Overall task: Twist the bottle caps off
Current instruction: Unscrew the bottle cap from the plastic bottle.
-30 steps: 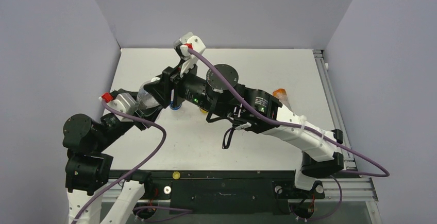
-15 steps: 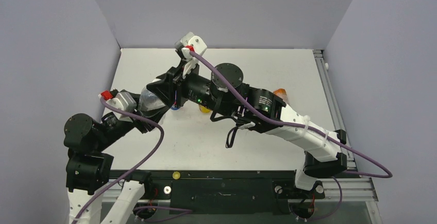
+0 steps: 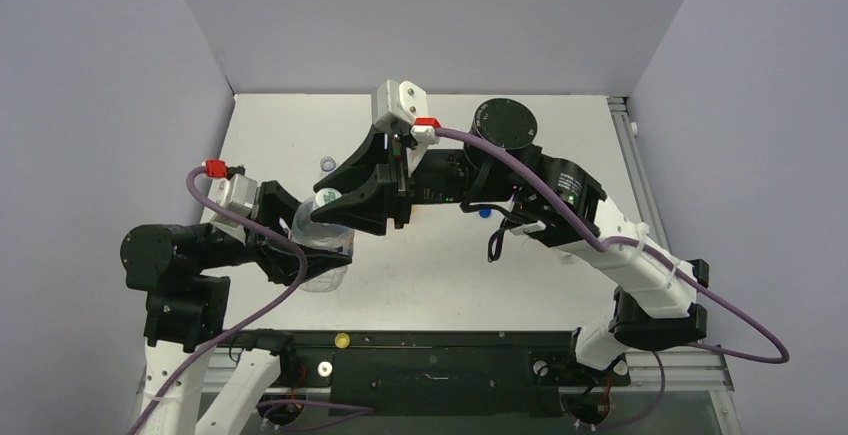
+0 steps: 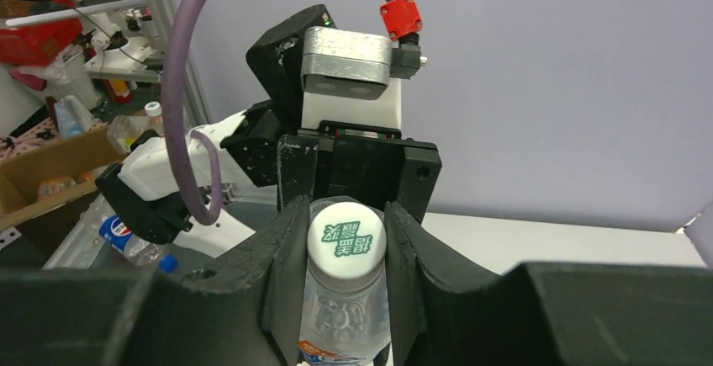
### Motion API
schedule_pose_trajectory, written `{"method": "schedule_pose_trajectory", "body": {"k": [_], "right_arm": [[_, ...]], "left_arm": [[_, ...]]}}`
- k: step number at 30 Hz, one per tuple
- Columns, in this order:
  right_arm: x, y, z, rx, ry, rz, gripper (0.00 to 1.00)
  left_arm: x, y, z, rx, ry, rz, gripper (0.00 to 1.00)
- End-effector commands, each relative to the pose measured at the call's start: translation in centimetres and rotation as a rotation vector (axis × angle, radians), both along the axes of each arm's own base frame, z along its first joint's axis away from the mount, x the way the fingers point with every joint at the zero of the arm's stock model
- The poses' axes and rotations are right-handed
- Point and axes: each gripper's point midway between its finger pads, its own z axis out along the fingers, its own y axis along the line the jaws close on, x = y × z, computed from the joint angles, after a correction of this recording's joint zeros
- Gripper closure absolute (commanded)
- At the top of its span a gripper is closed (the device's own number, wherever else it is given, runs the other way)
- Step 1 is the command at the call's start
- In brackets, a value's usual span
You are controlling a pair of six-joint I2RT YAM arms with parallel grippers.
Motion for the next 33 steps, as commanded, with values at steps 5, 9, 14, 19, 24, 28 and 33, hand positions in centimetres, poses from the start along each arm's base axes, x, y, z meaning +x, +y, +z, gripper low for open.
{"method": "schedule_pose_trajectory", "body": {"k": [5, 9, 14, 19, 24, 28, 33], "right_arm": [[0.4, -3.7, 1.4, 0.011, 0.006, -0.134, 0.25], [4.7, -3.6, 2.4, 0.075, 0.112, -0.419, 0.21], [6.5, -1.3, 1.5, 0.081, 0.231, -0.529, 0.19], [7.5, 0.3, 1.2, 0.043, 0.254, -0.589, 0.21], [7.6, 1.4, 0.6, 0.044, 0.282, -0.569, 0.31], [7.3, 1.6, 0.7, 0.049, 0.284, -0.546, 0.43], [7.4, 1.9, 0.0, 0.031, 0.285, -0.538, 0.54]], "left_arm": [[1.8, 0.5, 2.5, -0.068, -0.052, 0.129, 1.0], [3.5, 1.3, 0.9, 0.002, -0.14, 0.253, 1.0], [5.9, 3.0, -1.4, 0.119, -0.267, 0.427, 1.0], [7.5, 4.3, -2.2, 0.174, -0.33, 0.539, 1.0], [8.1, 4.9, -2.1, 0.182, -0.319, 0.588, 1.0], [8.4, 5.0, -2.1, 0.183, -0.31, 0.599, 1.0], [8.6, 5.1, -2.1, 0.18, -0.3, 0.608, 1.0]]}}
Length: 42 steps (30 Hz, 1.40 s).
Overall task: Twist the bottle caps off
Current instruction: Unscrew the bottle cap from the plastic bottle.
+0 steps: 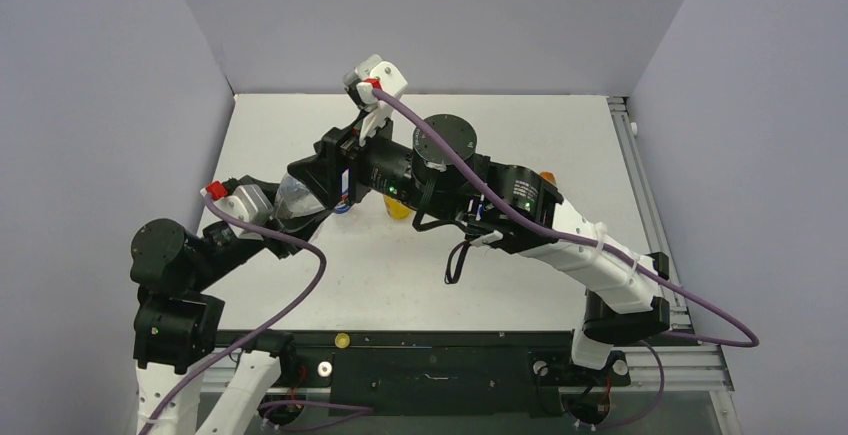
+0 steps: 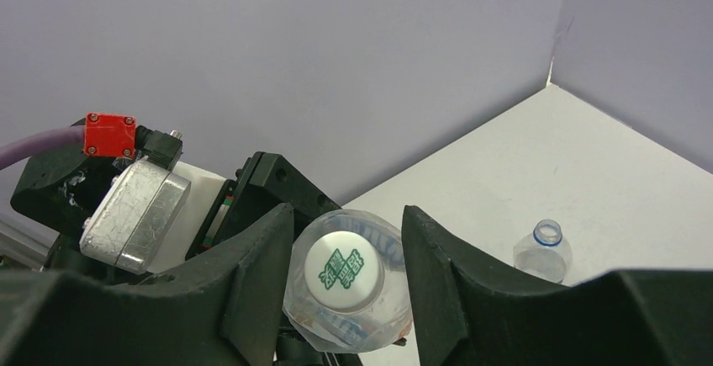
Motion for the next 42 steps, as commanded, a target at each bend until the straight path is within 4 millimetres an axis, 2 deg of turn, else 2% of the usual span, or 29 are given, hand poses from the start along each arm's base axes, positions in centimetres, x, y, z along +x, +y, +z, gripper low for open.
{"method": "schedule_pose_trajectory", "body": {"k": [1, 3, 6, 8, 12, 15, 19, 21, 22, 23, 24, 26, 27, 28, 30, 31, 34, 37, 38, 39, 40, 41, 42], "right_arm": [[-0.1, -1.0, 1.7, 0.053, -0.002, 0.008, 0.55], [-0.1, -0.7, 1.2, 0.039, 0.001, 0.013, 0.54], [0.1, -0.3, 0.4, 0.012, 0.001, 0.013, 0.45], [0.3, -0.3, 0.1, 0.005, 0.002, 0.005, 0.45], [0.6, -0.6, 0.4, 0.01, -0.002, -0.011, 0.61], [0.9, -1.1, 0.7, 0.015, -0.016, -0.028, 0.79], [0.7, -1.9, 0.8, -0.011, -0.054, -0.02, 0.92], [0.0, -2.1, 0.7, -0.042, -0.098, 0.031, 0.97], [-1.2, -2.2, 1.0, -0.044, -0.121, 0.103, 0.99], [-1.8, -2.1, 0.4, -0.074, -0.159, 0.149, 1.0], [-3.3, -2.6, 0.9, -0.064, -0.191, 0.232, 1.0], [-5.0, -3.3, 1.0, -0.071, -0.25, 0.327, 1.0], [-5.5, -4.0, 1.2, -0.071, -0.276, 0.355, 1.0], [-6.9, -4.3, 1.3, -0.061, -0.289, 0.436, 1.0], [-8.5, -5.4, 1.8, -0.044, -0.319, 0.532, 1.0], [-9.1, -6.1, 2.2, -0.034, -0.337, 0.558, 1.0], [-11.0, -7.3, 2.1, -0.032, -0.379, 0.661, 1.0], [-10.8, -7.6, 1.7, -0.04, -0.381, 0.645, 1.0], [-10.4, -7.5, 1.7, -0.037, -0.371, 0.623, 0.91], [-8.9, -7.3, 2.1, -0.037, -0.357, 0.528, 0.71], [-7.9, -7.0, 2.7, -0.007, -0.325, 0.458, 0.55], [-5.2, -7.0, 3.2, -0.001, -0.293, 0.302, 0.32], [-4.3, -7.1, 4.1, 0.041, -0.251, 0.233, 0.27]], "left_arm": [[0.3, 0.5, 1.3, -0.002, -0.035, 0.037, 1.0], [0.4, 0.5, 1.4, -0.004, -0.033, 0.04, 1.0], [0.5, 0.5, 1.5, -0.009, -0.03, 0.042, 1.0], [0.5, 0.5, 1.6, -0.012, -0.028, 0.039, 1.0], [0.5, 0.5, 1.4, -0.011, -0.025, 0.041, 1.0], [0.4, 0.5, 1.4, -0.01, -0.025, 0.037, 0.99], [-0.1, 0.0, 1.5, -0.023, -0.005, 0.001, 1.0], [-0.8, -0.6, 1.8, -0.044, 0.016, -0.048, 1.0], [-1.2, -1.0, 1.8, -0.064, 0.044, -0.076, 1.0], [-2.1, -1.6, 2.0, -0.067, 0.052, -0.138, 1.0], [-2.6, -2.0, 2.0, -0.093, 0.096, -0.173, 0.99], [-4.3, -3.0, 2.4, -0.137, 0.156, -0.286, 1.0], [-5.2, -3.5, 2.9, -0.143, 0.145, -0.355, 1.0], [-6.1, -3.8, 3.2, -0.195, 0.225, -0.399, 1.0], [-7.9, -4.3, 5.1, -0.244, 0.22, -0.513, 0.99], [-8.2, -4.4, 5.1, -0.268, 0.283, -0.537, 1.0], [-8.7, -4.4, 6.1, -0.288, 0.285, -0.553, 1.0], [-8.7, -4.3, 6.4, -0.288, 0.258, -0.539, 1.0], [-8.4, -4.3, 6.3, -0.289, 0.264, -0.528, 1.0], [-8.2, -4.3, 6.2, -0.277, 0.234, -0.517, 1.0], [-7.7, -4.2, 6.0, -0.284, 0.24, -0.492, 1.0], [-7.3, -4.1, 5.9, -0.262, 0.192, -0.47, 1.0], [-6.6, -3.9, 5.4, -0.263, 0.213, -0.428, 1.0]]}}
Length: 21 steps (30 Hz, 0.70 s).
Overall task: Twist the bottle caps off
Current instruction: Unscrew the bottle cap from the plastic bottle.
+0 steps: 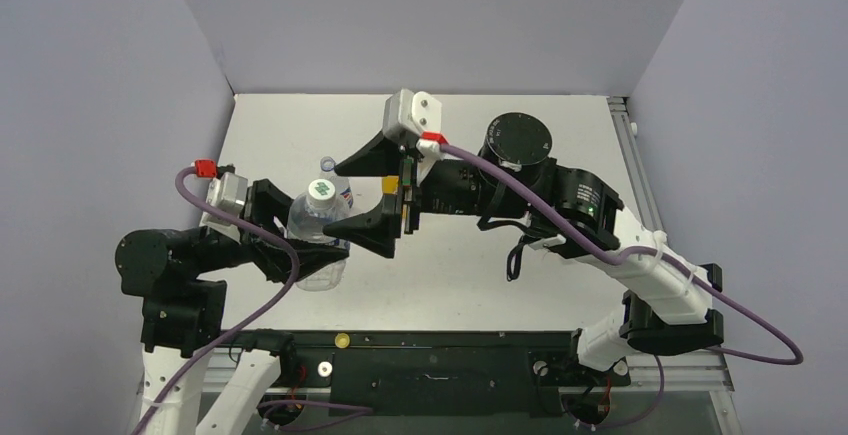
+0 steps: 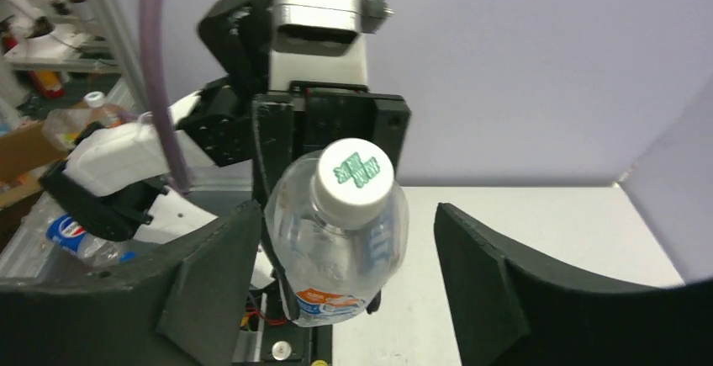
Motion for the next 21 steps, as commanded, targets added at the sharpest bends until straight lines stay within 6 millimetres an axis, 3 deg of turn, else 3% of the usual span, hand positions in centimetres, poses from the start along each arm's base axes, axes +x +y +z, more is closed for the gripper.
{"method": "schedule_pose_trajectory", "body": {"k": [1, 3, 5, 12, 18, 21], "right_arm": [[5.2, -3.2, 2.5, 0.092, 0.118, -0.355, 0.23], [7.1, -3.3, 3.0, 0.131, 0.201, -0.47, 0.21], [7.8, -2.7, 2.8, 0.146, 0.267, -0.509, 0.21], [8.1, 1.2, 1.1, 0.095, 0.323, -0.547, 0.2], [8.2, 3.6, 0.1, 0.099, 0.36, -0.53, 0.27], [8.4, 4.2, 0.1, 0.118, 0.37, -0.533, 0.35]], "left_arm": [[3.0, 0.9, 1.7, -0.044, -0.102, 0.21, 1.0], [4.4, 1.4, 1.0, -0.011, -0.154, 0.298, 1.0], [5.7, 2.2, 0.3, 0.031, -0.215, 0.391, 1.0], [10.0, 5.7, -2.3, 0.188, -0.364, 0.681, 1.0], [11.7, 7.5, -2.1, 0.223, -0.357, 0.811, 1.0], [11.9, 7.8, -2.1, 0.223, -0.347, 0.827, 1.0]]}}
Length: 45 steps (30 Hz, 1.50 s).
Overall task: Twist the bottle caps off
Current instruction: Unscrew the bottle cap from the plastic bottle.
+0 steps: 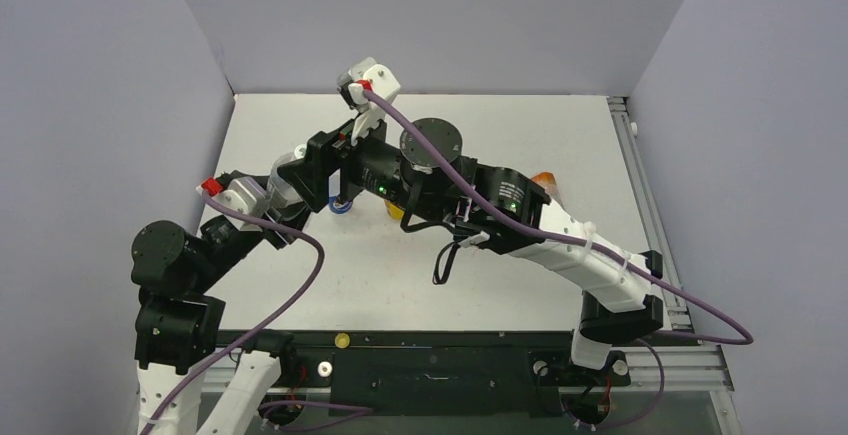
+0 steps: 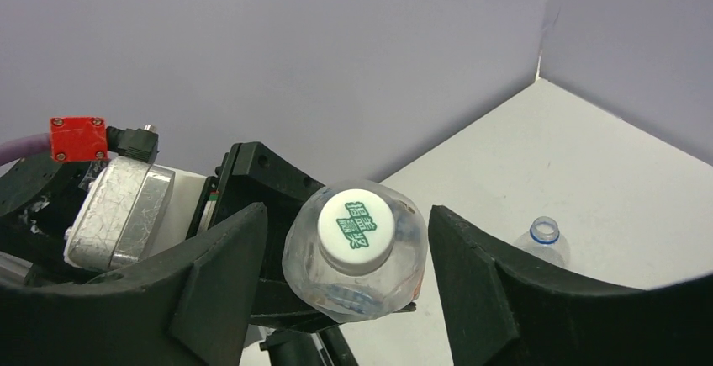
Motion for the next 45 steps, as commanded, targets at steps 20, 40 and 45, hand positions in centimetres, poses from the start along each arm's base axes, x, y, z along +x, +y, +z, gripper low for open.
{"method": "schedule_pose_trajectory", "body": {"k": [20, 40, 45], "right_arm": [[2.6, 1.5, 0.3, 0.066, -0.005, -0.137, 0.51], [-4.0, -4.6, 4.5, 0.097, -0.284, 0.21, 1.0], [-10.5, -7.1, 4.3, 0.087, -0.358, 0.565, 1.0]], "left_arm": [[-0.6, 0.3, 2.5, -0.07, -0.01, 0.021, 1.0], [-7.9, -5.2, 3.1, -0.21, 0.172, -0.509, 1.0], [-9.8, -6.0, 4.4, -0.283, 0.271, -0.649, 1.0]]}}
